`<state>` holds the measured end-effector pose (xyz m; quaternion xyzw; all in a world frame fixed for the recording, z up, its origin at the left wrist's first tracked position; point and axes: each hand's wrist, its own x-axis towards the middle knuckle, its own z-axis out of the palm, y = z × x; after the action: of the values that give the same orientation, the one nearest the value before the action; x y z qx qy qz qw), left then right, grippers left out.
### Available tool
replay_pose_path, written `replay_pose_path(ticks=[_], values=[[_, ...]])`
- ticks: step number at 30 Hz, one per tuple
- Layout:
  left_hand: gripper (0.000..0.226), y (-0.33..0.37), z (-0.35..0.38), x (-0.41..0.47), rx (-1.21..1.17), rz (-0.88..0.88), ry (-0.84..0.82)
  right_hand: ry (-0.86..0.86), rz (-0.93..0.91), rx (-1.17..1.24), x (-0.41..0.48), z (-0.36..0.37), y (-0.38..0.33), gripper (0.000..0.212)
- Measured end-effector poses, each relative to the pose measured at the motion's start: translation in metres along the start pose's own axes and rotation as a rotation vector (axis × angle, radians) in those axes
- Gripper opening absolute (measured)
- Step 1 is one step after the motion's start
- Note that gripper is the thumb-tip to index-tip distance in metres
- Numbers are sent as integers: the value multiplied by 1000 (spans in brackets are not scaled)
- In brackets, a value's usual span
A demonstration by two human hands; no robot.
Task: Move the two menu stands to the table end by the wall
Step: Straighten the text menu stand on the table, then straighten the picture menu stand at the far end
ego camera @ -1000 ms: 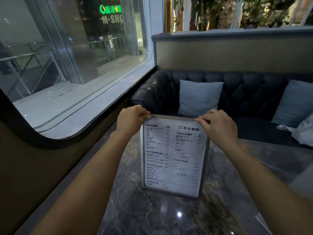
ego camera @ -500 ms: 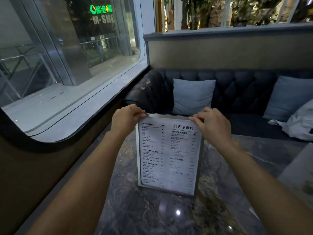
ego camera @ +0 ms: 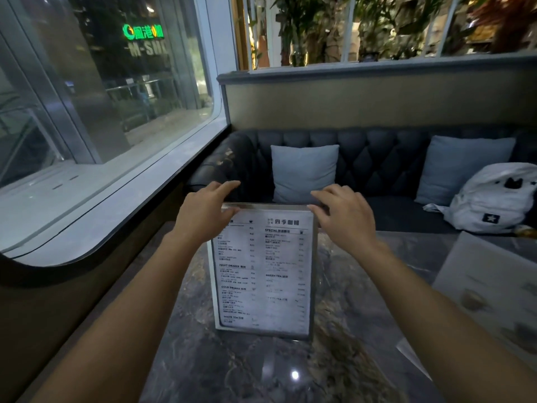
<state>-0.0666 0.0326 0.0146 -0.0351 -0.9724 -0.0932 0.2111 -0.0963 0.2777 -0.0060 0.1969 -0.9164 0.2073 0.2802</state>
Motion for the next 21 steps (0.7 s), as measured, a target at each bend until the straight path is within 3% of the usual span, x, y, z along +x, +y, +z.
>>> replay_pose_path(ticks=[7, 21], values=[[43, 81, 7, 7, -174, 212, 58, 68, 21, -87, -18, -59, 20, 28], [38, 236, 23, 3, -499, 528, -21, 148, 238, -331, -122, -182, 80, 26]])
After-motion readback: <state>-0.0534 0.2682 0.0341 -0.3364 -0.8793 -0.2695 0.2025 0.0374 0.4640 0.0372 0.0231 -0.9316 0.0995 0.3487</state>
